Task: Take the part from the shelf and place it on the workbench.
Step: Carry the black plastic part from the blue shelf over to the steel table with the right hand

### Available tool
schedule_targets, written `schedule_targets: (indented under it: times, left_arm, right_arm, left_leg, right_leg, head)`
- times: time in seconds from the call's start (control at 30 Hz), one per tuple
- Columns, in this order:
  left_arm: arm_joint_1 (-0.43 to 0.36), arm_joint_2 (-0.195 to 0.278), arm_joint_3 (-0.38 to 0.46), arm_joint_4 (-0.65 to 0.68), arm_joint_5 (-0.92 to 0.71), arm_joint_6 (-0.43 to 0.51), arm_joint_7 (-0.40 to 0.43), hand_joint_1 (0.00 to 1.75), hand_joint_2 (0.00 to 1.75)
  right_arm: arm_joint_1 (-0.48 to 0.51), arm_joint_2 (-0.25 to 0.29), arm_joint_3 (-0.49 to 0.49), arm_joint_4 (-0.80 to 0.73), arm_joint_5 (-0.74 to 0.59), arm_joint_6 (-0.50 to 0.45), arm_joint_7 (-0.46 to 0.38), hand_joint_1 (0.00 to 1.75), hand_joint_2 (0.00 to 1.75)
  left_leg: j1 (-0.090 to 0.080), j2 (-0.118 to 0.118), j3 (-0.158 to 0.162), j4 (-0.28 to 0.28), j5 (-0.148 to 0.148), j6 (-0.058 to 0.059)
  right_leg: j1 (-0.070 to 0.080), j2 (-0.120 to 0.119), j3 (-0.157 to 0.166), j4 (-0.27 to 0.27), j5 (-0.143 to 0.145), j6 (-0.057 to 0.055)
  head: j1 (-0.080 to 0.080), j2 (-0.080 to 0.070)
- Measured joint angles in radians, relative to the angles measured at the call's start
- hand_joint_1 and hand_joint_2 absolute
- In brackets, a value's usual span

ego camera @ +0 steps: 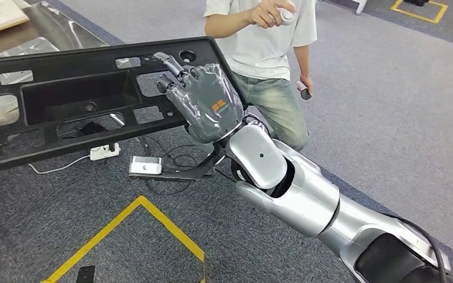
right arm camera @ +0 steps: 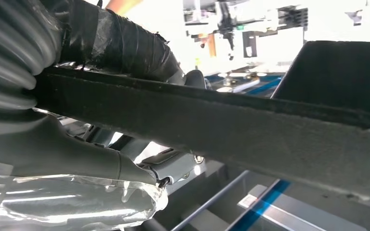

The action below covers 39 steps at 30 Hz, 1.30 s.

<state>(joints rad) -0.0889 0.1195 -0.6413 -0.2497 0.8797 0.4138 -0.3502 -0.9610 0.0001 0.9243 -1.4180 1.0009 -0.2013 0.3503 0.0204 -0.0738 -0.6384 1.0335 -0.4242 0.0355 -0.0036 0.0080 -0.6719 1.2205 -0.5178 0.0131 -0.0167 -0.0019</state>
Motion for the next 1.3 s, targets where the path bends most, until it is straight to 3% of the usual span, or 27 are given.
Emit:
schedule_targets:
  times: [0.07,0.1,0.13,0.2,0.27,0.37,0.43,0.47,0.57,0.63,0.7,0.77,0.83,0.9,0.93,0.97,1.0,1.07,1.13,1.23,1.3]
  left_arm:
    - [-0.001,0.000,0.000,0.000,0.000,0.000,0.000,0.00,1.75]
    - [-0.002,0.000,0.000,0.000,0.000,0.000,0.001,0.00,1.75]
    - [-0.001,0.000,0.000,0.000,0.000,0.000,0.002,0.00,1.75]
    - [0.003,0.002,0.000,0.000,0.000,-0.001,0.009,0.00,1.75]
    - [0.006,0.005,0.000,0.001,0.000,-0.004,0.015,0.00,1.75]
    - [0.002,0.009,0.000,0.002,-0.001,-0.012,0.019,0.00,1.75]
    - [0.002,0.010,0.000,0.002,-0.003,-0.015,0.020,0.00,1.75]
    - [0.003,0.011,0.000,0.002,-0.005,-0.016,0.019,0.00,1.75]
    - [0.002,0.014,0.000,0.002,-0.007,-0.017,0.017,0.00,1.75]
    - [-0.001,0.015,0.000,0.002,-0.008,-0.016,0.016,0.00,1.75]
    - [0.000,0.015,0.000,0.002,-0.007,-0.015,0.016,0.00,1.75]
    - [0.002,0.015,0.000,0.002,-0.005,-0.014,0.015,0.00,1.75]
    - [0.000,0.015,0.000,0.002,-0.002,-0.013,0.013,0.00,1.75]
    - [-0.003,0.015,0.000,0.002,0.001,-0.013,0.012,0.00,1.75]
    - [-0.003,0.015,0.000,0.002,0.002,-0.013,0.011,0.00,1.75]
    - [-0.002,0.015,0.000,0.002,0.002,-0.012,0.011,0.00,1.75]
    - [-0.001,0.014,0.000,0.002,0.003,-0.011,0.012,0.00,1.75]
    - [-0.002,0.013,0.000,0.002,0.003,-0.010,0.012,0.00,1.75]
    - [-0.003,0.011,0.000,0.002,0.003,-0.009,0.012,0.00,1.75]
    - [0.003,0.011,0.000,0.002,0.003,-0.008,0.013,0.00,1.75]
    - [0.004,0.011,0.000,0.002,0.003,-0.008,0.013,0.00,1.75]
  right_arm:
    - [-0.003,0.000,0.000,0.001,0.000,0.000,0.000,1.75,1.75]
    - [-0.004,0.000,0.000,0.001,0.000,0.000,0.000,1.75,1.75]
    - [-0.005,0.000,0.000,0.001,0.000,-0.001,0.000,1.75,1.75]
    - [-0.006,0.001,0.000,0.002,0.000,-0.001,0.000,1.75,1.75]
    - [-0.007,0.002,0.000,0.004,0.002,-0.001,0.000,1.75,1.75]
    - [-0.006,0.001,0.000,0.005,0.005,0.000,0.004,1.75,1.75]
    - [0.000,-0.002,0.000,0.006,0.006,0.002,0.007,1.75,1.75]
    - [0.003,-0.003,0.000,0.007,0.008,0.002,0.009,1.75,1.75]
    - [0.005,-0.007,0.000,0.006,0.011,0.003,0.014,1.75,1.75]
    - [0.006,-0.009,0.000,0.001,0.012,0.003,0.017,1.75,1.75]
    - [0.009,-0.012,0.000,-0.005,0.012,0.004,0.019,1.75,1.75]
    - [0.010,-0.014,0.000,-0.011,0.013,0.006,0.020,1.75,1.75]
    - [0.012,-0.018,-0.001,-0.015,0.015,0.008,0.021,1.75,1.75]
    - [0.018,-0.021,-0.001,-0.016,0.016,0.009,0.021,1.75,1.75]
    - [0.022,-0.023,-0.001,-0.016,0.016,0.009,0.021,1.75,1.75]
    - [0.026,-0.024,-0.001,-0.016,0.017,0.009,0.019,1.75,1.75]
    - [0.027,-0.024,-0.001,-0.016,0.017,0.008,0.018,1.75,1.75]
    - [0.027,-0.025,-0.001,-0.016,0.017,0.007,0.012,1.75,1.75]
    - [0.025,-0.025,-0.001,-0.016,0.016,0.004,0.007,1.75,1.75]
    - [0.023,-0.022,-0.001,-0.014,0.014,0.001,0.000,1.75,1.75]
    - [0.020,-0.017,-0.001,-0.009,0.010,-0.004,-0.006,1.75,1.75]
  left_leg:
    - [0.000,-0.023,-0.002,0.001,0.003,-0.007]
    - [0.002,-0.032,-0.006,0.001,0.005,-0.013]
    - [0.003,-0.042,-0.010,-0.001,0.009,-0.020]
    - [0.008,-0.056,-0.016,-0.009,0.016,-0.034]
    - [0.006,-0.028,-0.030,0.013,-0.002,-0.044]
    - [0.002,0.048,-0.105,0.185,-0.088,-0.052]
    - [0.002,0.062,-0.135,0.254,-0.103,-0.054]
    - [0.002,0.067,-0.121,0.232,-0.084,-0.053]
    - [-0.006,0.116,-0.024,0.051,-0.015,-0.045]
    - [-0.014,0.131,-0.001,0.003,-0.013,-0.031]
    - [-0.014,0.111,-0.001,0.001,-0.011,-0.019]
    - [-0.008,0.094,0.001,-0.003,-0.008,-0.010]
    - [-0.004,0.076,0.002,-0.005,-0.006,-0.003]
    - [-0.004,0.054,0.001,-0.005,-0.005,0.000]
    - [-0.004,0.041,0.001,-0.005,-0.005,0.000]
    - [-0.004,0.027,0.002,-0.004,-0.005,0.000]
    - [-0.003,0.013,0.003,-0.004,-0.005,0.000]
    - [-0.003,-0.013,0.002,-0.002,-0.004,-0.003]
    - [-0.001,-0.034,-0.006,-0.002,0.000,-0.013]
    - [0.004,-0.057,-0.015,-0.006,0.006,-0.033]
    - [0.000,-0.018,-0.035,0.037,-0.023,-0.042]
  right_leg:
    - [-0.003,0.042,0.064,-0.134,0.048,-0.005]
    - [-0.004,0.056,0.081,-0.171,0.056,-0.007]
    - [-0.002,0.062,0.086,-0.184,0.054,-0.007]
    - [0.000,0.043,0.090,-0.193,0.060,-0.014]
    - [-0.003,0.020,0.095,-0.207,0.069,-0.027]
    - [0.002,-0.017,0.097,-0.213,0.072,-0.037]
    - [0.006,-0.043,0.097,-0.211,0.069,-0.039]
    - [0.006,-0.054,0.097,-0.209,0.066,-0.039]
    - [0.011,-0.084,0.097,-0.197,0.055,-0.031]
    - [0.017,-0.099,0.096,-0.192,0.049,-0.023]
    - [0.020,-0.110,0.100,-0.191,0.044,-0.014]
    - [0.016,-0.079,0.091,-0.164,0.021,-0.004]
    - [0.011,-0.029,0.045,-0.064,-0.035,0.004]
    - [0.009,-0.014,-0.018,0.063,-0.084,0.007]
    - [0.008,-0.014,-0.035,0.092,-0.084,0.007]
    - [0.006,-0.013,-0.033,0.082,-0.064,0.006]
    - [0.005,-0.008,-0.014,0.035,-0.029,0.004]
    - [0.000,0.032,0.046,-0.103,0.038,-0.003]
    - [-0.002,0.065,0.081,-0.180,0.057,-0.007]
    - [-0.002,0.042,0.090,-0.198,0.060,-0.017]
    - [-0.006,0.018,0.097,-0.213,0.068,-0.029]
  head:
    - [-0.001,0.000]
    - [-0.001,0.000]
    - [-0.001,0.000]
    - [-0.001,0.000]
    - [-0.005,0.000]
    - [-0.012,0.000]
    - [-0.012,0.000]
    - [-0.012,0.000]
    - [-0.012,0.000]
    - [-0.011,0.000]
    - [-0.010,0.000]
    - [-0.010,0.000]
    - [-0.009,0.000]
    - [-0.008,0.000]
    - [-0.008,0.000]
    - [-0.008,0.000]
    - [-0.008,0.000]
    - [-0.008,0.000]
    - [-0.009,0.000]
    - [-0.009,0.000]
    - [-0.016,0.000]
